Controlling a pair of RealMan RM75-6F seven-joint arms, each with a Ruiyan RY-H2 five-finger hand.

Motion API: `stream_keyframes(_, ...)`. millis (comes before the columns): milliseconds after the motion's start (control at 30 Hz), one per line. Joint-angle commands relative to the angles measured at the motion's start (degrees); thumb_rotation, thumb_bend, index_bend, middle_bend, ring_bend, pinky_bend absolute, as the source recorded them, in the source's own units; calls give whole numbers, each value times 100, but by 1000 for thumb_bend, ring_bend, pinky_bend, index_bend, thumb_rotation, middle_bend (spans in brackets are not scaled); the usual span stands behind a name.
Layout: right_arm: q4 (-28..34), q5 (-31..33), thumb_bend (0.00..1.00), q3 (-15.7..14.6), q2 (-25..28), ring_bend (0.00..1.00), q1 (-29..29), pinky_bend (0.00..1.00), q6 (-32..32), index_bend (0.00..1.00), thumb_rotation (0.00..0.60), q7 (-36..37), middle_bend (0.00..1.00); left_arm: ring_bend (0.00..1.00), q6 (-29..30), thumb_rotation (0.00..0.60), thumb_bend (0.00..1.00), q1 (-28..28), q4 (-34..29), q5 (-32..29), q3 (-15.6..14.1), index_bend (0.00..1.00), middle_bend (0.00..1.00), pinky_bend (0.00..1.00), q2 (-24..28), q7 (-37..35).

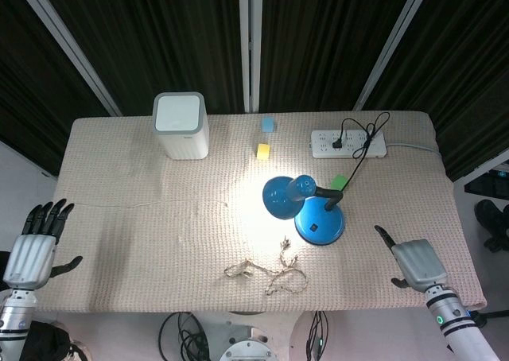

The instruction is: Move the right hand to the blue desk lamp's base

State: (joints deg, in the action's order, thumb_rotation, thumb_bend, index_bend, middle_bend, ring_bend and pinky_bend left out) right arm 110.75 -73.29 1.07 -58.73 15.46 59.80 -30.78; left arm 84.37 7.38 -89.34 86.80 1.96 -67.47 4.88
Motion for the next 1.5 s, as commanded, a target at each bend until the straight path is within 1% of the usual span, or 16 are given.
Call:
stream_keyframes(33, 72, 589, 0, 115, -319, 840, 482, 769, -507, 0, 600, -439, 797, 0, 2, 600, 115, -12, 8, -15, -2, 46, 0, 0, 7, -20)
stream_keyframes(100, 27, 851, 0, 161, -480, 839, 696, 769, -670, 0, 600, -602, 794, 0, 1, 600, 115, -20, 13, -32, 1, 46, 0, 0, 23, -45)
stream_keyframes(267, -39, 1273, 0, 230, -809, 839, 1080, 769, -826, 0, 600, -836, 792, 0, 21, 600, 115, -47, 13, -71, 14, 46, 0, 0, 59, -106)
stream_keyframes(467, -146, 2051, 0, 197, -1090, 837, 1516, 769, -911, 0, 600, -1159, 788, 0, 19, 600, 116, -68, 96, -150, 44, 47, 0, 0, 30, -156)
stream_keyframes(600, -133, 2376, 0, 151, -1189, 837, 1743, 769, -867, 0, 600, -1310, 784, 0, -40, 600, 115, -62, 160, -211, 52, 46, 0, 0, -1, -189)
stream_keyframes(767, -104, 2575, 0, 95, -1268, 837, 1931, 769, -851, 0, 600, -1270, 779, 0, -64, 600, 116, -69, 183, -254, 57, 47, 0, 0, -2, -139)
stream_keyframes(900, -148, 2678, 0, -8, -1334, 837, 2063, 769, -827, 0, 600, -1271, 779, 0, -81, 600, 116, -77, 174, -272, 54, 47, 0, 0, 19, -159)
stream_keyframes(1500, -240, 2851, 4, -277, -1453, 837, 2463, 769, -733, 0, 600, -1129, 776, 0, -101, 600, 115, -92, 222, -293, 59, 47, 0, 0, 6, -217)
